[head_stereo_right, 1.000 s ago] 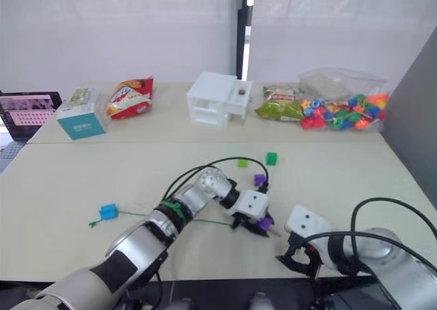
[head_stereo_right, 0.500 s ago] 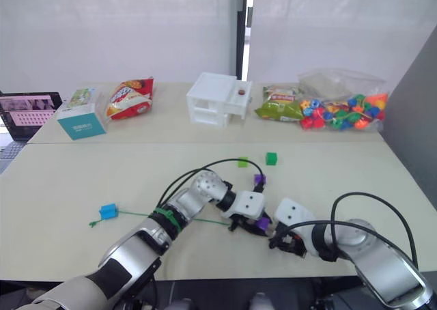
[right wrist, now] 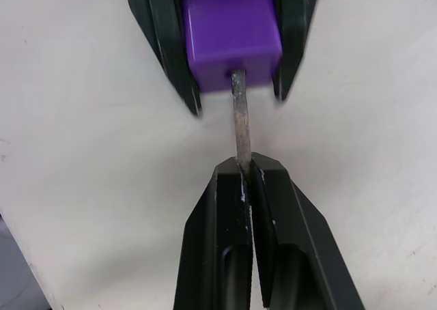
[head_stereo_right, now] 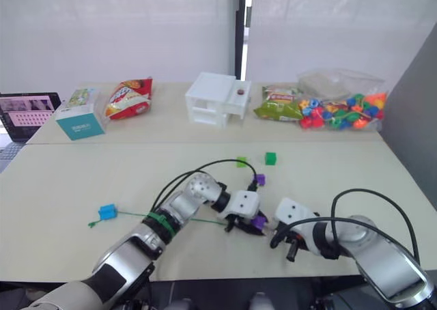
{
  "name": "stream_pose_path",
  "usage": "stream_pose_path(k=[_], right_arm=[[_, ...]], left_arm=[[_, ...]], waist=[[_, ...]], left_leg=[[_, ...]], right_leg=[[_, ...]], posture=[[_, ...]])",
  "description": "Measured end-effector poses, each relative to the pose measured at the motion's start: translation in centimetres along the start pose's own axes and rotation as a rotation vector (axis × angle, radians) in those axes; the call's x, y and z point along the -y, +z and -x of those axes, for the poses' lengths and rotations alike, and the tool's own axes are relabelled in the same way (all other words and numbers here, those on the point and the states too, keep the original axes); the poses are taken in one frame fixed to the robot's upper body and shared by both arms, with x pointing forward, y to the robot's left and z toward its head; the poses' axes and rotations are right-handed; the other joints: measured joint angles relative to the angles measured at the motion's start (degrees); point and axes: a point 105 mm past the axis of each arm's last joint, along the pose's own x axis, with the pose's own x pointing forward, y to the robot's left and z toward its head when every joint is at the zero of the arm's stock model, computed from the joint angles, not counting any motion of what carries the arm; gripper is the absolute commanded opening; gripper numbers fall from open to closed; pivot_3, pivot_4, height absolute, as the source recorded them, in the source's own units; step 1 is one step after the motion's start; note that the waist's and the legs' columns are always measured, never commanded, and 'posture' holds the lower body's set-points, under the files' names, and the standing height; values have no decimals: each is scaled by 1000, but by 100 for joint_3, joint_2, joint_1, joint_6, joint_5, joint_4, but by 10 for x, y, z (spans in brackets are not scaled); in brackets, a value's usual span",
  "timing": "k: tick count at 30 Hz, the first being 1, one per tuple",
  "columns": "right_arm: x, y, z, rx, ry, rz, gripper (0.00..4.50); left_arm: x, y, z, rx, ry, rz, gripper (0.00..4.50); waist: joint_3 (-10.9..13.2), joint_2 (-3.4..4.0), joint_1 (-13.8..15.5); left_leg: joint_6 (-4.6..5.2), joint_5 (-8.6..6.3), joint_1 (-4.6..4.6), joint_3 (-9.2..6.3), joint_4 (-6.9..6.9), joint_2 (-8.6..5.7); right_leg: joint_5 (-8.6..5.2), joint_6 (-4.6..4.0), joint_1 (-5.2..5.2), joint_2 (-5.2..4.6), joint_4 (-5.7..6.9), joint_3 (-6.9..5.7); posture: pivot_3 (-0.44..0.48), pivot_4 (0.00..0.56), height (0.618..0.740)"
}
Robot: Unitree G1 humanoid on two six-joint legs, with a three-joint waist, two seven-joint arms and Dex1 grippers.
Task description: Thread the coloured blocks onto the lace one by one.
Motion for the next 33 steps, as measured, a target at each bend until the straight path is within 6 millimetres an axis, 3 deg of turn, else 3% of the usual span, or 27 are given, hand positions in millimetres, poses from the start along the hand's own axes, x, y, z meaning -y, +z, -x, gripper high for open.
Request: stream_pose_path(k=[12, 18, 20, 21, 24, 28, 30, 31, 33], right_arm=[[21, -10, 7, -46, 52, 85, 0], [35, -5, 10, -46, 67, 150, 0], [36, -3, 9, -40, 76, 164, 0], [35, 0, 9, -29, 87, 178, 0], [34, 0, 7, -26, 99, 189, 0], [34, -3, 4, -33, 105, 176, 0], [34, -3, 2, -30, 111, 174, 0], [33, -3, 1, -27, 117, 176, 0], [32, -2, 0, -26, 124, 186, 0]], left_arm=[[36, -34, 80, -32, 236, 249, 1225], [68, -64, 148, -89, 390, 310, 1225], [75, -73, 169, -138, 416, 315, 1225], [81, -81, 191, -196, 442, 313, 1225], [94, -92, 222, -266, 469, 321, 1225], [111, -102, 249, -306, 488, 341, 1225], [114, -103, 254, -310, 482, 348, 1225], [117, -104, 256, -307, 475, 360, 2025], [122, -104, 261, -299, 454, 399, 2567]], waist=[[-1, 2, -75], [-1, 3, -103], [0, 4, -93], [0, 5, -90], [0, 6, -90], [0, 9, -110], [0, 10, -111], [0, 11, -116], [1, 11, -123]], left_leg=[[-1, 0, 5, -5, -1, 1], [-2, 1, 7, -3, -10, 13], [-3, 1, 6, -2, -10, 13], [-3, 1, 7, -1, -10, 14], [-3, 0, 8, 1, -11, 15], [-3, 0, 12, 6, -16, 20], [-3, 0, 13, 8, -16, 19], [-2, 0, 13, 11, -16, 20], [-1, -1, 12, 11, -16, 20]], right_leg=[[0, 0, -11, -1, 28, 1], [0, -12, -25, 4, 30, -1], [-1, -14, -25, 4, 29, -2], [-1, -14, -23, 4, 28, -3], [-2, -15, -23, 4, 27, -3], [-2, -17, -25, 6, 31, -4], [-2, -17, -25, 6, 34, -4], [-2, -17, -25, 7, 34, -4], [-2, -17, -27, 7, 37, -4]], posture=[[0, 150, 740], [0, 150, 740], [0, 150, 740], [0, 150, 740], [0, 150, 740], [0, 150, 740], [0, 150, 740], [0, 150, 740], [0, 150, 740]])
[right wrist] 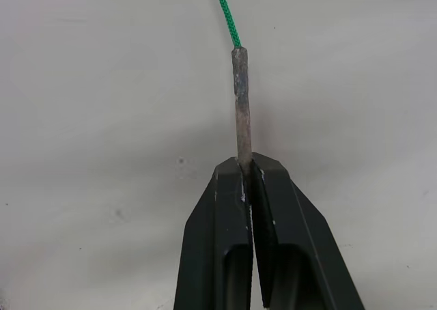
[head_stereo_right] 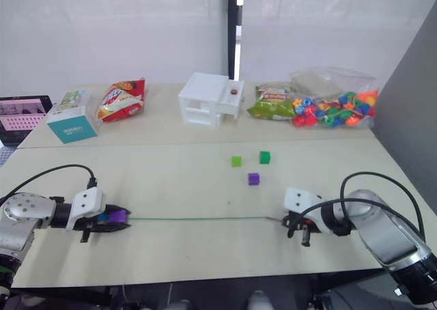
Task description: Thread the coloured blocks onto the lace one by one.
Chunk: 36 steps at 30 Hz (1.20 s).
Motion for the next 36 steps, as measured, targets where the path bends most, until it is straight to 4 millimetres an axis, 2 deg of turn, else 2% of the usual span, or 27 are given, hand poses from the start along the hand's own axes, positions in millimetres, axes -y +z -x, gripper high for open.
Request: stream_pose_path(k=[2, 3, 4, 6, 9, 11, 12, 16, 20, 24, 26, 29, 31, 33, 36], right_arm=[[0, 0, 0, 0, 4, 1, 0], [0, 0, -1, 2, 5, 2, 0], [0, 0, -1, 3, 5, 3, 0], [0, 1, -1, 7, 7, 7, 0], [-1, 2, -2, 14, 12, 8, 0], [-1, 4, -2, 19, 14, 11, 0], [0, 7, -2, 26, 11, 20, 0], [0, 10, -2, 33, 20, 27, 0], [-2, 18, -6, 47, 51, 47, 0], [-7, 30, -11, 66, 106, 90, 0], [-11, 30, -14, 63, 134, 95, 0], [-18, 32, -19, 49, 178, 121, 0], [-20, 36, -21, 50, 187, 144, 0], [-21, 37, -22, 51, 193, 152, 0], [-23, 37, -22, 47, 208, 148, 0]], left_arm=[[-4, 1, 4, 1, -5, 28, 3209], [-15, 7, 8, 11, 25, 42, 3724], [-15, 7, 8, 12, 28, 43, 3829], [-24, 12, 12, 26, 59, 46, 4374], [-42, 34, 20, 105, 127, 41, 4374], [-47, 64, 21, 219, 120, 16, 4374], [-41, 81, 14, 277, 68, 16, 4374], [-26, 112, 2, 353, -36, 2, 4374], [-6, 130, -30, 391, -135, -61, 4374], [33, 129, -99, 397, -260, -101, 4374], [48, 132, -120, 416, -294, -115, 4374], [58, 153, -141, 524, -278, -128, 4374], [62, 160, -151, 555, -267, -135, 4374], [63, 165, -158, 584, -248, -120, 4374], [64, 160, -166, 564, -237, -138, 4374]], waist=[[1, 0, 3], [2, -2, 32], [2, -3, 34], [2, -3, 44], [4, -6, 49], [4, -6, 24], [4, -6, 18], [4, -7, 6], [4, -6, 18], [5, -8, 37], [5, -9, 42], [5, -9, 54], [5, -9, 53], [5, -9, 50], [5, -9, 45]], left_leg=[[0, 0, -1, 0, 1, 0], [0, 0, -7, -1, 6, 0], [0, 0, -7, -1, 6, 0], [0, 0, -6, -1, 7, -1], [0, 0, -9, -2, 10, -2], [2, -2, -9, -1, 8, -2], [3, -3, -10, -2, 6, -1], [4, -4, -9, -2, 4, 0], [3, -3, -8, -1, 6, -1], [1, -2, -11, 2, 8, -2], [1, -2, -12, 1, 8, -2], [0, -1, -12, 1, 10, -5], [-1, -1, -11, 1, 10, -4], [-1, -1, -10, 1, 10, -4], [-1, -1, -8, 1, 9, -4]], right_leg=[[0, 0, 0, 0, 1, 0], [0, 0, 1, 0, 1, -3], [0, 0, 1, 0, 2, -4], [0, 0, 3, -1, 0, -4], [0, 1, 2, -2, 1, -4], [1, 1, -1, -3, 7, -4], [1, 1, -4, -3, 10, -4], [0, 1, -3, -2, 6, -4], [1, 0, 2, -2, -2, -1], [1, 0, 4, -2, -10, 1], [1, -1, 2, -2, -8, 1], [2, -1, 4, -5, -11, 2], [2, -1, 4, -4, -11, 2], [2, -1, 4, -4, -10, 2], [2, -1, 4, -3, -10, 2]], posture=[[0, 150, 740], [0, 150, 740], [0, 150, 740], [0, 150, 740], [0, 150, 740], [0, 150, 740], [0, 150, 740], [0, 150, 740], [0, 150, 740], [0, 150, 740], [0, 150, 740], [0, 150, 740], [0, 150, 740], [0, 150, 740], [0, 150, 740]])
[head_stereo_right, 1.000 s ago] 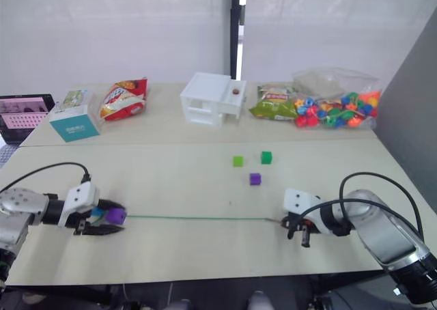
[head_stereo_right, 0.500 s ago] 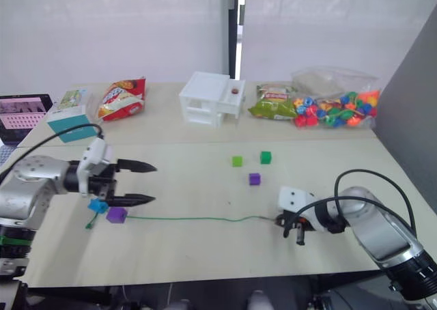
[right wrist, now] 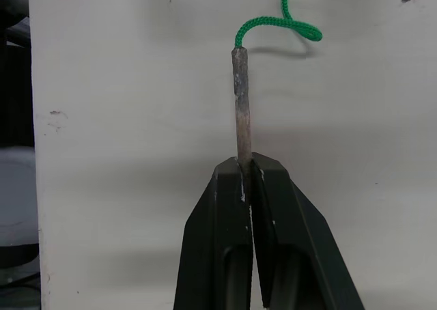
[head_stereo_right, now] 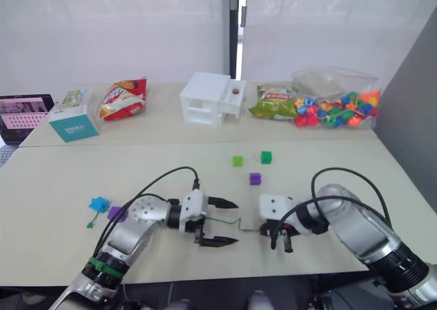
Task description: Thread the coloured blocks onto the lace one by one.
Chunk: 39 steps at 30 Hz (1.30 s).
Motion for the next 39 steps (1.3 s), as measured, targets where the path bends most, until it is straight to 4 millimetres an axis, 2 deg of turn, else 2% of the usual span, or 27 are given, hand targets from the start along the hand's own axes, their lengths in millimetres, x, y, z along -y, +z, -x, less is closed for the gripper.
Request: stream_pose_path(k=[4, 11, 23, 26, 30, 39], right_arm=[[0, 1, -1, 1, 4, -2, 0], [1, 3, -2, 5, 4, 1, 0], [1, 2, -1, 0, 2, -1, 0], [0, 3, -2, 2, 1, 1, 0], [-1, 3, -2, 1, 6, -2, 0], [-2, 3, -2, -3, 10, -10, 0]], left_arm=[[3, -11, -7, -19, -10, 6, 4374], [-2, -15, -15, -15, -13, 20, 2242], [5, -13, -26, -6, -63, 10, 2242], [7, -13, -28, -5, -77, 12, 1457], [7, -13, -29, -5, -76, 16, 90], [5, -14, -27, -14, -62, 22, 38]], waist=[[0, 0, 8], [0, 0, 13], [0, 0, 11], [0, 0, 11], [0, 0, 11], [0, 0, 11]], left_leg=[[0, 0, -1, 0, 1, -2], [-1, 1, -1, 0, 2, -3], [-1, 1, -1, -1, 2, -3], [-1, 1, -1, -1, 2, -3], [-1, 1, -1, -1, 2, -3], [-1, 1, -1, -1, 2, -3]], right_leg=[[0, 0, 1, -1, -2, 1], [0, 0, 2, -1, -2, 1], [0, 0, 2, -1, -2, 0], [0, 0, 2, -1, -2, 0], [0, 0, 2, -1, -2, 0], [0, 0, 2, -1, -3, 0]], posture=[[0, 150, 740], [0, 150, 740], [0, 150, 740], [0, 150, 740], [0, 150, 740], [0, 150, 740]])
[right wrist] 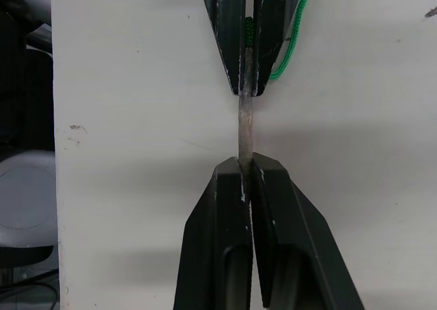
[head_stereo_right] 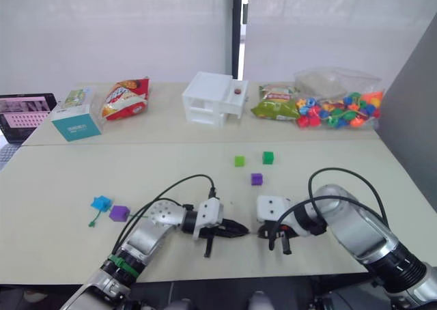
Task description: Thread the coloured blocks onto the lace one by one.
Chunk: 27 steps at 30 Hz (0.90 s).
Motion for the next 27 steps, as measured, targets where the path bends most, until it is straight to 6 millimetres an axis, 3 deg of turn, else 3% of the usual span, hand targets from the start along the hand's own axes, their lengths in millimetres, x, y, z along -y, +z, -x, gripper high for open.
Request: stream_pose_path(k=[2, 5, 11, 14, 20, 24, 27], right_arm=[[0, 0, 0, 0, -3, -1, 0], [0, 1, 4, 18, -11, -33, 1018], [-4, -6, 30, 62, -62, -173, 3064], [1, -3, 49, 199, -158, -275, 4034], [23, 3, 84, 567, -510, -440, 4034], [32, -8, 95, 697, -727, -535, 4034], [30, -28, 93, 688, -860, -587, 4034]], left_arm=[[0, 0, 0, 0, 3, 0, 38], [-1, 1, 0, 2, 8, -2, 0], [0, -3, 2, -9, 24, 11, 0], [-1, -4, 7, -14, 44, 14, 0], [-5, -5, 17, -14, 98, 29, 0], [-4, -4, 19, -5, 109, 42, 0], [-4, -4, 21, -4, 123, 46, 0]], waist=[[0, 0, 1], [0, 0, 10], [0, 0, 67], [1, -1, 98], [-1, 0, 129], [-1, 1, 129], [-3, 5, 132]], left_leg=[[0, 0, 0, 0, 0, 0], [0, 0, -1, -1, 0, 0], [1, 0, -1, -2, -1, -1], [1, -1, 0, 0, -1, 0], [1, 0, 3, 2, -2, 1], [0, 0, 5, 0, -2, 0], [0, 0, 4, 0, -2, -4]], right_leg=[[0, 0, 0, 0, 0, 0], [0, 0, 0, -1, 0, 0], [0, 0, 1, -1, -2, 0], [0, 0, 2, -1, -3, 1], [0, 0, 5, 1, 2, 5], [0, 0, 5, 1, 5, 6], [0, 0, 4, -1, 9, 8]], posture=[[0, 150, 740], [0, 150, 740], [0, 150, 740], [0, 150, 740], [0, 150, 740], [0, 150, 740], [0, 150, 740]])
